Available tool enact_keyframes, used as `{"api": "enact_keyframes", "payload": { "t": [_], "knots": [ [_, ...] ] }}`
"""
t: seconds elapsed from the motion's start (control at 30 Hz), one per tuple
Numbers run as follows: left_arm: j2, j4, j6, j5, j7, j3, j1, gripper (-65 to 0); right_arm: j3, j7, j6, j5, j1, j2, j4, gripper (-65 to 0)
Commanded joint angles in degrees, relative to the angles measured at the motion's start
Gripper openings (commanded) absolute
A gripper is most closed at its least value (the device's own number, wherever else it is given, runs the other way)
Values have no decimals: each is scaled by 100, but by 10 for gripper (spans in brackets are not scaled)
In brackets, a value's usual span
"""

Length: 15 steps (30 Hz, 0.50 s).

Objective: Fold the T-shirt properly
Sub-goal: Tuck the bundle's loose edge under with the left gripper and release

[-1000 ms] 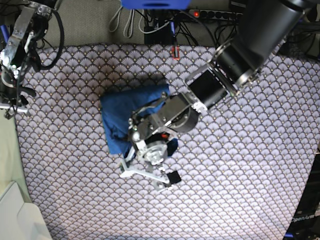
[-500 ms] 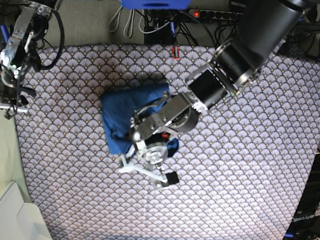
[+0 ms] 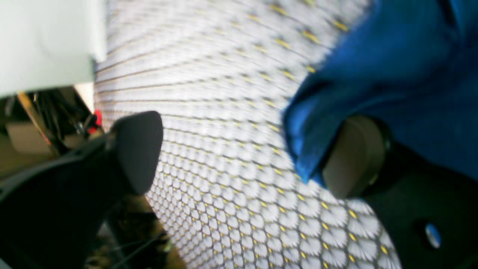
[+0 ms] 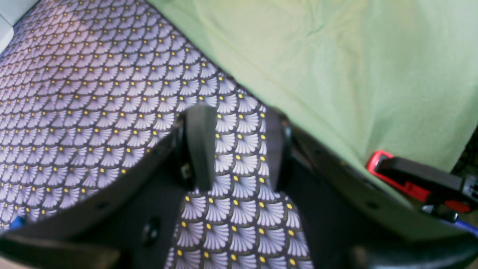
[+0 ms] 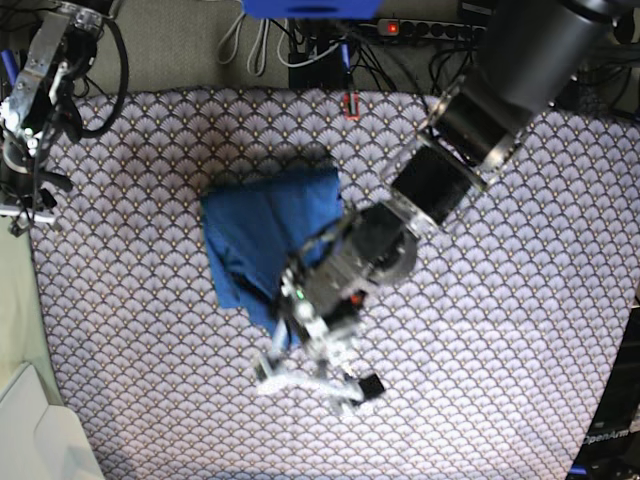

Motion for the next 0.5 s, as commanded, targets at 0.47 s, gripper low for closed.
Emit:
{"api": "enact_keyframes", "payload": {
  "t": [0.47],
  "knots": [
    [-123, 628, -10, 95, -12, -348, 309, 0, 16, 144, 45, -37, 13, 63, 90, -417]
  ]
}}
